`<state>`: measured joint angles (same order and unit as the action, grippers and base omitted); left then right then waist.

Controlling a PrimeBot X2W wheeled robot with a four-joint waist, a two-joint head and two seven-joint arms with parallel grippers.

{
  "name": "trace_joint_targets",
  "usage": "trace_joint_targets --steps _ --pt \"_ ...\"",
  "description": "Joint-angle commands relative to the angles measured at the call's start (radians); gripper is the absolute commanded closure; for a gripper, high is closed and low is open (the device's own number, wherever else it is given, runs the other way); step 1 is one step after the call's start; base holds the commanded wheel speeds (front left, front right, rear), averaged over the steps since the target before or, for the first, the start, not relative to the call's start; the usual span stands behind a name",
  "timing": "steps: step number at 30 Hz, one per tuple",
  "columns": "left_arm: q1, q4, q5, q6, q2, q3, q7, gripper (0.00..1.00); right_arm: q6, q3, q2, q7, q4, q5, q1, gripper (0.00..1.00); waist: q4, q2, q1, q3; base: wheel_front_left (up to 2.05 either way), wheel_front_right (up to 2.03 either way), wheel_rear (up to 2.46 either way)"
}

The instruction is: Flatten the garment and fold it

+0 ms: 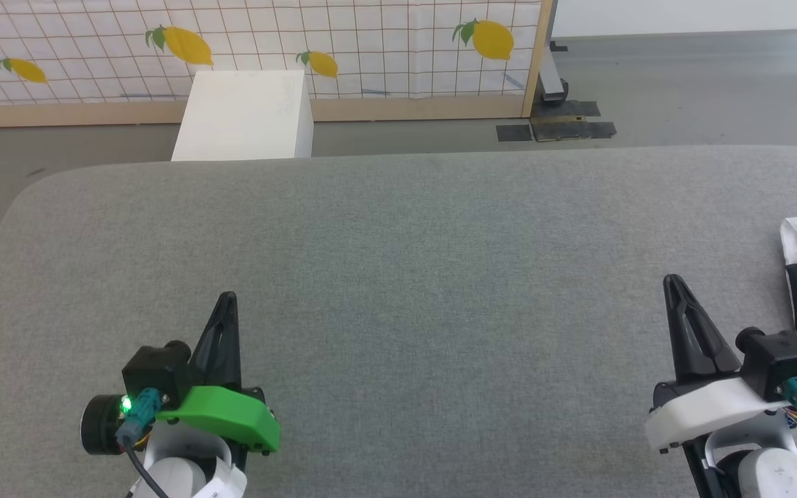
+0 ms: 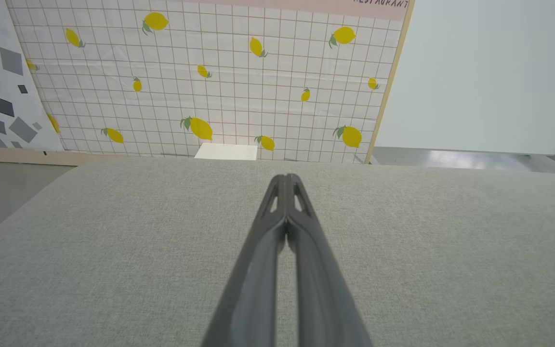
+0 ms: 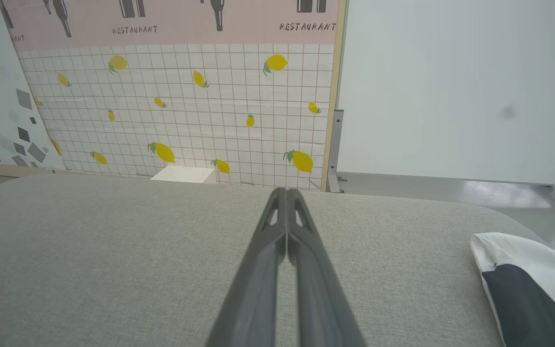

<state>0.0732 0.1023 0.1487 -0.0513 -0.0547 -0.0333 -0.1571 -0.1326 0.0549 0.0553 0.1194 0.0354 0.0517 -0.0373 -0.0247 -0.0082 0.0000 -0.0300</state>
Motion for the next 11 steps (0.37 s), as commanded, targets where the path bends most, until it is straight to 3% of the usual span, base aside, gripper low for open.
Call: trace_joint_targets --steps 1,11 --pt "-0.017 -0.008 -0.012 0.006 0.002 0.005 0.009 1.00 0.001 -0.004 -0.002 -0.008 -0.007 -0.009 0.015 1.00 0.001 0.0033 0.0000 0.001 0.00 0.00 0.00" --pt "-0.024 -0.020 -0.031 0.012 0.002 0.009 0.029 1.00 0.001 -0.011 -0.002 -0.023 -0.011 -0.015 0.018 1.00 0.004 0.0040 0.0000 0.005 0.00 0.00 0.00"
